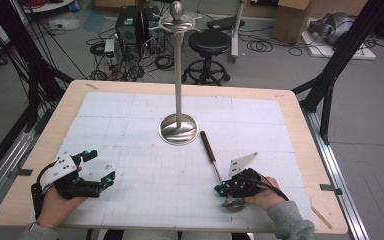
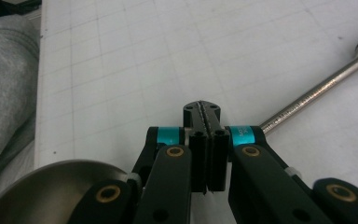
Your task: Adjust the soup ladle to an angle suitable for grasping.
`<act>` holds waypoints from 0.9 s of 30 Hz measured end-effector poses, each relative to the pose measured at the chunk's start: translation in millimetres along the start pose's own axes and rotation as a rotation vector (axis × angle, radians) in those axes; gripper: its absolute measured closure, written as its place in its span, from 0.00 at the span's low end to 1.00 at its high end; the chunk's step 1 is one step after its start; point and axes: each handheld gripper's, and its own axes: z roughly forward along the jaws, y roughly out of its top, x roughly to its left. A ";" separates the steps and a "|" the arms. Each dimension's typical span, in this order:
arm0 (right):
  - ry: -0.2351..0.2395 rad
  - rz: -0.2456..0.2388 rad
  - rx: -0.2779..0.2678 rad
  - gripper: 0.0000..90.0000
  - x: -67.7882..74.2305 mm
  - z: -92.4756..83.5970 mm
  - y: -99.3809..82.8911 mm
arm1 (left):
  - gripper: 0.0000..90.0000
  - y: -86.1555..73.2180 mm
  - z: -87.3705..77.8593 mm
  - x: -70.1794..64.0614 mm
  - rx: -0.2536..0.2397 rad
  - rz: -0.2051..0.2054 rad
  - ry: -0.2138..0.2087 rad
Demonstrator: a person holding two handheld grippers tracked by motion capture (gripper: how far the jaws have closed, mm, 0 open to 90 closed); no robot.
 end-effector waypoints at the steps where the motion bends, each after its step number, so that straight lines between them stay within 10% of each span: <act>1: -0.002 0.004 0.003 1.00 -0.9 -0.9 -0.3 | 0.02 0.0 0.0 0.0 0.000 0.000 0.000; 19: -0.013 0.048 0.010 1.00 -15.6 -13.5 -7.9 | 0.02 -0.5 -0.9 0.3 0.000 -0.003 0.003; 27: -0.090 0.100 -0.165 1.00 -35.5 -28.4 -6.6 | 0.02 -1.6 -2.4 0.2 0.006 -0.006 0.008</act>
